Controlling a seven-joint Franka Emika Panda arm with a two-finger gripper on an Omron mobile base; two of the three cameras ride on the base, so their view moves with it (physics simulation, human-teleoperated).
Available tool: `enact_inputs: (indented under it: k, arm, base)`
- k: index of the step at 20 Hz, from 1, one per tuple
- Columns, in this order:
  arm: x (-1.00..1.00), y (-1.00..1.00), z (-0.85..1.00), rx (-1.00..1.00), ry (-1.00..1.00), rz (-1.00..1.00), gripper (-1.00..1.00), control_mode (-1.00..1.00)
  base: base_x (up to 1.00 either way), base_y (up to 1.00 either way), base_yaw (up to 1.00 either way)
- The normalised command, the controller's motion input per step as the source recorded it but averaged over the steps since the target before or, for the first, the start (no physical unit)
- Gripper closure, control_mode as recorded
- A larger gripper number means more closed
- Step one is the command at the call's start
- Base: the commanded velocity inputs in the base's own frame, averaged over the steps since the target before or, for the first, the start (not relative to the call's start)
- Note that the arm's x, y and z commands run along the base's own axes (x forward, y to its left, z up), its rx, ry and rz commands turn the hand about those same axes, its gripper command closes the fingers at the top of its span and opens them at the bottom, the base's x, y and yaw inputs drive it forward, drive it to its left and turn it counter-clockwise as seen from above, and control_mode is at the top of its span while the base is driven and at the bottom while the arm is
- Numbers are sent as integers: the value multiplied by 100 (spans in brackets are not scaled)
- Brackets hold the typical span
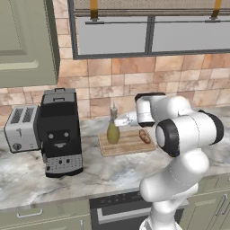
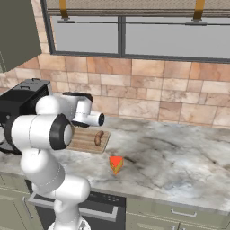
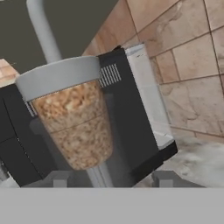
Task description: Retrieve the reheated potato from the microwave, then place the potato, cheese, and condiment on the cutting board.
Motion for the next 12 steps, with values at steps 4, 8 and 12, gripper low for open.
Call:
enact_inputs:
  k: [4, 8, 12]
  arm:
    - [10, -40, -1, 0, 0, 1, 100, -100]
    - [7, -38, -4, 0, 0, 4, 100, -100]
    - [0, -30, 0, -4, 0, 3, 100, -100]
  base:
    - [0, 0, 0]
    - [0, 0, 0]
    - [0, 0, 0]
